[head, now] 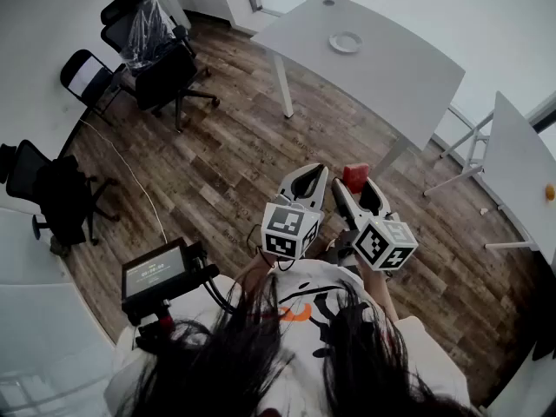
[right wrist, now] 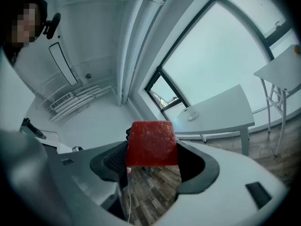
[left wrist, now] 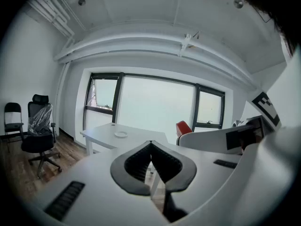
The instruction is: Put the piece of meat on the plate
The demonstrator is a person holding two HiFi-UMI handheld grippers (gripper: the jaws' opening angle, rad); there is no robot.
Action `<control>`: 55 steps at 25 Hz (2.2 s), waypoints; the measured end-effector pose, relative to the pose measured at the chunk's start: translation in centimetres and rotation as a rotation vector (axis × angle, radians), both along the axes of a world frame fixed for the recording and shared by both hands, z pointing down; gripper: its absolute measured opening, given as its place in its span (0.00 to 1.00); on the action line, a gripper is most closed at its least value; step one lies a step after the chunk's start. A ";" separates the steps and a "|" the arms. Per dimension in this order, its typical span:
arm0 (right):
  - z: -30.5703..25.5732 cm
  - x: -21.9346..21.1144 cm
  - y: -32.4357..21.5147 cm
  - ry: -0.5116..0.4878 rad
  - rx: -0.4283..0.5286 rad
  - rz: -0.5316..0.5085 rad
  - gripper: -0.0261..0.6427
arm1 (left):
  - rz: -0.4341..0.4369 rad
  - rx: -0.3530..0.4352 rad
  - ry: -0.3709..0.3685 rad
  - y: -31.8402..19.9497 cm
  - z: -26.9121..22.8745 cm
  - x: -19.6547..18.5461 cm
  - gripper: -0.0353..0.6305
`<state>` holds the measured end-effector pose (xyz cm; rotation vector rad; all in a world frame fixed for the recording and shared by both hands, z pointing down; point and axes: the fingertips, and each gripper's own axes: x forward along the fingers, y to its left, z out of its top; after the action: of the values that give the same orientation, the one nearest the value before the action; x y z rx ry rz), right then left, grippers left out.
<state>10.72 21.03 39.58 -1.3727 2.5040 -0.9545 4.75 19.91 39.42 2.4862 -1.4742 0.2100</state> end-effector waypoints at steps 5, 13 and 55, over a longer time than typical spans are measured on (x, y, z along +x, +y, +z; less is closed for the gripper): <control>0.2 -0.1 -0.6 -0.002 0.005 0.001 0.50 | 0.002 0.011 -0.004 -0.6 0.0 0.0 0.06; 0.2 0.0 -0.8 0.009 0.010 0.000 0.50 | -0.003 0.009 -0.008 -0.7 0.0 0.1 0.06; 4.3 4.8 -13.9 -0.009 -0.058 -0.042 0.50 | -0.038 0.005 -0.004 -14.1 1.8 3.4 0.06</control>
<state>15.52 7.08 43.89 -1.3331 2.5276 -1.0474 8.11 5.84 41.23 2.4614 -1.5235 0.2042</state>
